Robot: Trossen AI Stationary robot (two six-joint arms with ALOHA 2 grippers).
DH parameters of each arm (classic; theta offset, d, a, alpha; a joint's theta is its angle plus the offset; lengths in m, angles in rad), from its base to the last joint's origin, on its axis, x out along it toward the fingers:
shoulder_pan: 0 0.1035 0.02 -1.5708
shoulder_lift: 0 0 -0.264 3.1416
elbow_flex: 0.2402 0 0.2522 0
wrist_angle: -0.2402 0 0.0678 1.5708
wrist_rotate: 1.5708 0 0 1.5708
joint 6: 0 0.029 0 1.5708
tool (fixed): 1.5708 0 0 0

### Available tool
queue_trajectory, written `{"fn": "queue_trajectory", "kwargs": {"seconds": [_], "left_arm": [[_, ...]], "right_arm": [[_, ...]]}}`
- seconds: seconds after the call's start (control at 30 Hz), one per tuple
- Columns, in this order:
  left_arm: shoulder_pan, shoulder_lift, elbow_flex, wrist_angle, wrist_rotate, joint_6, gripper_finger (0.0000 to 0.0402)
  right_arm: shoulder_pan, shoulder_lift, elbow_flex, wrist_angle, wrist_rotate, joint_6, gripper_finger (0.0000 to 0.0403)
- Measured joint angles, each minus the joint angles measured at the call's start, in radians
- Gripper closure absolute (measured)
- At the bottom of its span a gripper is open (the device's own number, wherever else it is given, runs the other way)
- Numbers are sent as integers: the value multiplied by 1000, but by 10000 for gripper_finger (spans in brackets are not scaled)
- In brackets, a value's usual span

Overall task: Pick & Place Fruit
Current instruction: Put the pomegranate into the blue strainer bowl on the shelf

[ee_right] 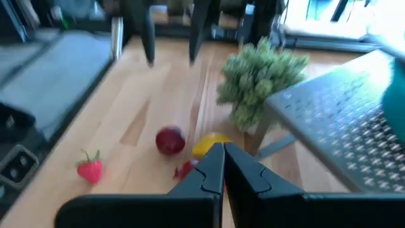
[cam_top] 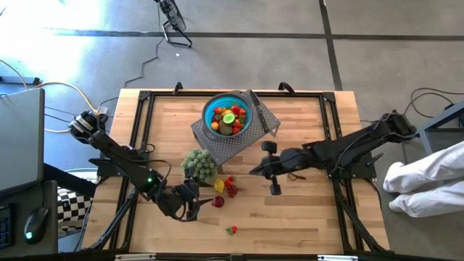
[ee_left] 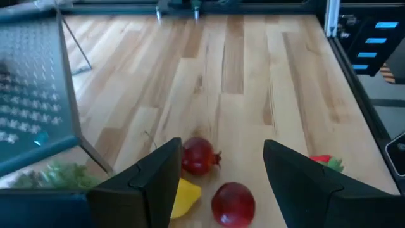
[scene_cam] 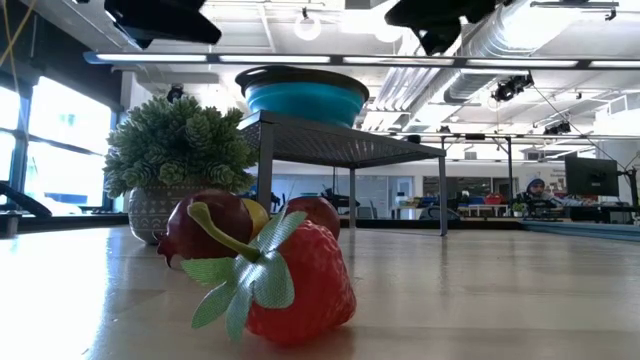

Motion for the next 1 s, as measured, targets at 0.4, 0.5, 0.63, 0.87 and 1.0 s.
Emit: {"fn": "queue_trajectory", "kwargs": {"seconds": [0.4, 0.5, 0.63, 0.87, 1.0], "left_arm": [[2, 68, 3, -8, 32, -90, 184], [2, 68, 2, -15, 37, -90, 184], [2, 68, 2, -22, 60, -90, 184], [2, 68, 2, -19, 57, -90, 184], [3, 68, 2, -19, 56, -90, 184]], "right_arm": [[-6, -154, -138, 151, 21, 7, 400], [-6, -153, -138, 149, 42, 0, 400], [-6, -153, -138, 153, 58, -1, 400], [-6, -152, -138, 153, 58, -1, 400], [-6, -152, -138, 153, 58, -1, 400]]}}
